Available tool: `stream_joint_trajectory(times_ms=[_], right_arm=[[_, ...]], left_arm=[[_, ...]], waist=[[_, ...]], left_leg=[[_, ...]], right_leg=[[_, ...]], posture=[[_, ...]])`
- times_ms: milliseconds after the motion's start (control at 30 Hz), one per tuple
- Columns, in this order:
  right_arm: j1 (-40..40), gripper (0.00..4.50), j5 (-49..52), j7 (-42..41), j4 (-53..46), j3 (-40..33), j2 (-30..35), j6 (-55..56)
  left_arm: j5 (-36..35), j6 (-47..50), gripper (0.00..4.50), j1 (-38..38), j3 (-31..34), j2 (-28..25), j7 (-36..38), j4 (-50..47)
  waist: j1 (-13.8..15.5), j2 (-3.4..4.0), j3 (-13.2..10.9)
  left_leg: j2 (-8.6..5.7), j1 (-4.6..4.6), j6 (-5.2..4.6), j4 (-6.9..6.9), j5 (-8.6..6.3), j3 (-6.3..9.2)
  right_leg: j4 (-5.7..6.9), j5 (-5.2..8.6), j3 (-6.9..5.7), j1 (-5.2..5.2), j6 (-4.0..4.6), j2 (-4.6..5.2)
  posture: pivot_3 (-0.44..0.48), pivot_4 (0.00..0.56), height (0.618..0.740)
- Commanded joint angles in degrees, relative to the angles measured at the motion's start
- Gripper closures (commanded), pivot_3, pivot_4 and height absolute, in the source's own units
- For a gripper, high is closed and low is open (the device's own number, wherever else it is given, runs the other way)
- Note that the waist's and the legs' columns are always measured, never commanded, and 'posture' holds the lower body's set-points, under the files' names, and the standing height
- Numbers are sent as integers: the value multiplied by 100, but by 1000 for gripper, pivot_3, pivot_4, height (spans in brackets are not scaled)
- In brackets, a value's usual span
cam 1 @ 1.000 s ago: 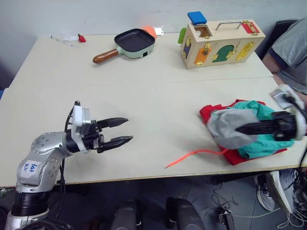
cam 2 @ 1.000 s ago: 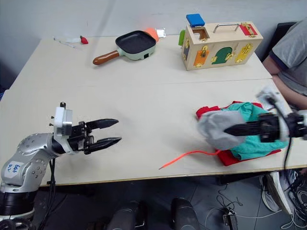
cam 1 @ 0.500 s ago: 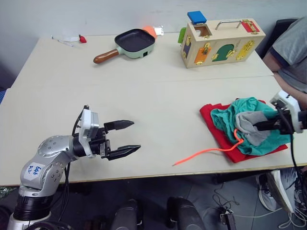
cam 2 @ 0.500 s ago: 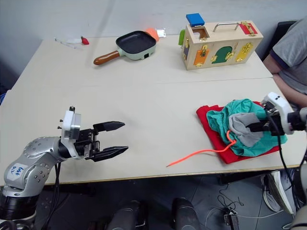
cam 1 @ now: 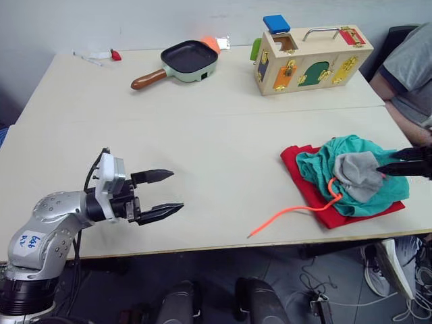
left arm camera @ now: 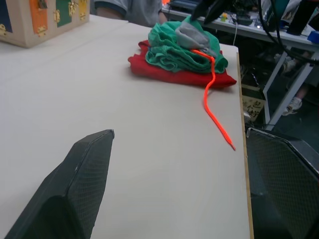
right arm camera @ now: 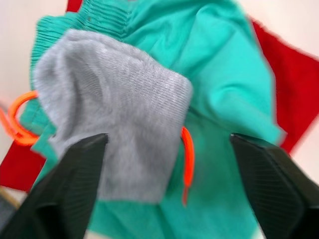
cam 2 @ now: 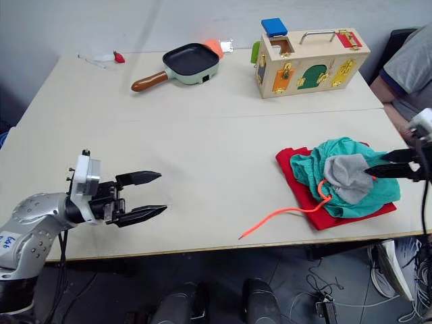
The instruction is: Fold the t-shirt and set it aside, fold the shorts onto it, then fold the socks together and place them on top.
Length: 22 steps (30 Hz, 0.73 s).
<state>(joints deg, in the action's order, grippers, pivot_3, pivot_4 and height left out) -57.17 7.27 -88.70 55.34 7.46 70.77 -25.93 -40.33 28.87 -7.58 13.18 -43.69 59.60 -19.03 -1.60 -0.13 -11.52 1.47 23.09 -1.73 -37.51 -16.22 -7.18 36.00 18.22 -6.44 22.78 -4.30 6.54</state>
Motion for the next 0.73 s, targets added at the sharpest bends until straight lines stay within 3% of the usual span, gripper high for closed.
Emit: stream_joint_trajectory(times_ms=[33, 100, 200, 300, 400, 533, 733], right_arm=[[477, 8, 849, -380, -1026, -338, 247, -130], [921, 8, 1233, -343, -1702, -754, -10, 95], [1783, 8, 1742, 30, -2790, -1369, -1027, 1011], [2601, 8, 1840, 130, -3698, -1422, -2007, 2065], [2947, 8, 1855, 695, -4361, -1338, -2864, 2339], [3341, 8, 1299, 599, -4089, -875, -3554, 3736], [3196, 8, 1109, 659, -3294, -810, -3820, 4592]], left_arm=[[83, -155, 0, 213, 368, -255, 190, 220], [384, -501, 0, 346, 478, -368, 236, 373], [806, -1047, 0, 613, 564, -453, 286, 527], [1375, -1694, 0, 898, 606, -420, 104, 737], [1777, -2266, 0, 1180, 664, -379, 30, 1074], [1995, -2695, 0, 1716, 917, -356, -74, 1129], [1940, -2780, 0, 2036, 1150, -305, -238, 890]], waist=[[-17, 1, 0], [-39, 0, 1], [-64, -10, 5], [4, -11, 5], [34, 3, -2], [22, -21, 9], [2, -23, 9]], left_leg=[[1, -2, 2, 0, -2, -1], [8, -7, 7, 1, -6, -4], [24, -25, 11, 10, -10, -25], [24, -45, 13, 28, -10, -28], [20, -40, 14, 36, -10, -29], [21, -39, 9, 25, -14, -29], [15, -53, -6, 21, -20, -29]], right_leg=[[1, 0, 1, 0, 0, 0], [2, -1, -7, 0, 4, 0], [0, -11, -29, -5, 20, -1], [7, -16, -36, -13, 21, 0], [12, -16, -38, -2, 20, 3], [12, -17, -37, -6, 19, 5], [5, -27, -29, -21, 10, 17]], posture=[[0, 150, 740], [0, 150, 740], [0, 150, 740], [0, 150, 740], [0, 150, 740], [0, 150, 740], [0, 150, 740]])
